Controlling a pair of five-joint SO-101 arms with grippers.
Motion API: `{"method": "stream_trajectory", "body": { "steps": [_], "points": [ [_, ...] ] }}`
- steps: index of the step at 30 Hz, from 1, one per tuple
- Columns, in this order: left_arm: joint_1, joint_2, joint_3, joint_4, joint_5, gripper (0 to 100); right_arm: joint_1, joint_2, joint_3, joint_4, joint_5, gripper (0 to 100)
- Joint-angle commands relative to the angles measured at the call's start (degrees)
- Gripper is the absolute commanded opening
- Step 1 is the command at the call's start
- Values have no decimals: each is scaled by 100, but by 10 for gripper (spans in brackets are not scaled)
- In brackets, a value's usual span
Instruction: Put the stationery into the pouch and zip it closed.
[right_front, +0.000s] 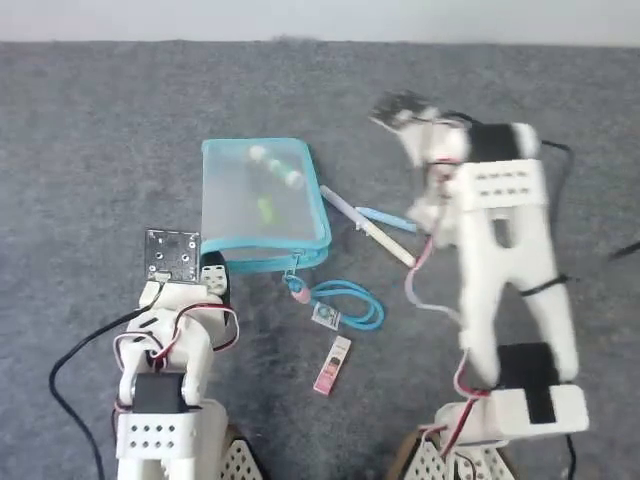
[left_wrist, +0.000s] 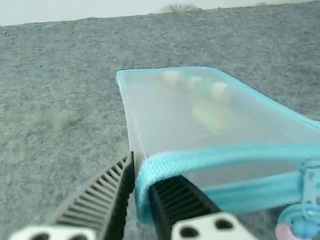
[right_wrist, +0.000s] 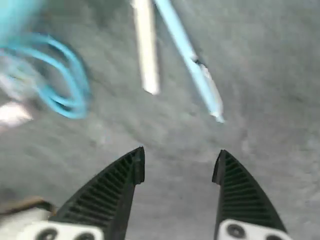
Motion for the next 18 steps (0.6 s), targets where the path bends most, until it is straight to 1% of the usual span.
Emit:
{"method": "stream_trajectory", "body": {
  "steps": [1,4,6,8,18],
  "points": [
    [-18,-79,-136,-158,88,9,716,180,448,-769,1521,225],
    [-18,-79,-136,-149,88,9,980,488,765,-1305,2259,225],
    [-9,-79,-136,-149,88,9,1024,708,853,-1569,2532,225],
    [-9,-79,-136,-149,88,9,1042,954,853,-1842,2637,225],
    [-9,-79,-136,-158,79,9,919,1895,835,-2897,2664,225]
  ]
}}
